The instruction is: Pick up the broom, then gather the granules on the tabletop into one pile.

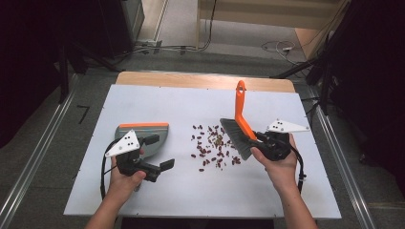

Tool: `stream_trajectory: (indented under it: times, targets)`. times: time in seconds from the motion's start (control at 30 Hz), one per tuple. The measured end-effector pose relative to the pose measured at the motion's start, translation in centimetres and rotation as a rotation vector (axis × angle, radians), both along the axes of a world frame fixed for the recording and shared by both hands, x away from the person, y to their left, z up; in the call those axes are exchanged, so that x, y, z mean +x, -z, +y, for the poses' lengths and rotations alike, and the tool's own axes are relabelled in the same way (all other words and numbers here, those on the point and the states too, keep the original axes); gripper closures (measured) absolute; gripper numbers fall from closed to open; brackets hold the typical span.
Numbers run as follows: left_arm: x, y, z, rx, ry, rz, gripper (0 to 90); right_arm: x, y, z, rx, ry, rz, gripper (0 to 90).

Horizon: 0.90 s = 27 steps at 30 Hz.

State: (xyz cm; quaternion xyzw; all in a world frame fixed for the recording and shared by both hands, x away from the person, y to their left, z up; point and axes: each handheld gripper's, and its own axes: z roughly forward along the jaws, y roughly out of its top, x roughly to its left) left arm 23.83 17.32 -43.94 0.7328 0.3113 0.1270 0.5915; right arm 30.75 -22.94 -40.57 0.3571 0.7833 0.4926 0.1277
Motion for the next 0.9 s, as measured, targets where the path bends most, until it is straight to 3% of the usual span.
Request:
stream_trajectory:
  times: [0.03, 0.47, 0.57, 0.9]
  targets:
    - [-0.2, 0.0, 0.1, 0.003, -0.001, 0.0, 0.0, 0.2, 0.0, -0.2, -0.019, 0.03, 0.0, 68.5]
    - [-1.3, 0.8, 2.2, 0.023, -0.05, 0.001, 0.0, 2.5, 0.5, -2.2, -0.124, 0.176, 0.025, 68.5]
    - [-1.6, 1.1, 2.5, 0.034, -0.054, -0.001, 0.0, 3.3, 0.7, -2.3, -0.17, 0.214, 0.029, 68.5]
    - [-2.0, 1.1, 3.7, 0.013, -0.065, -0.023, 0.0, 5.9, 1.3, -2.5, -0.279, 0.303, 0.059, 68.4]
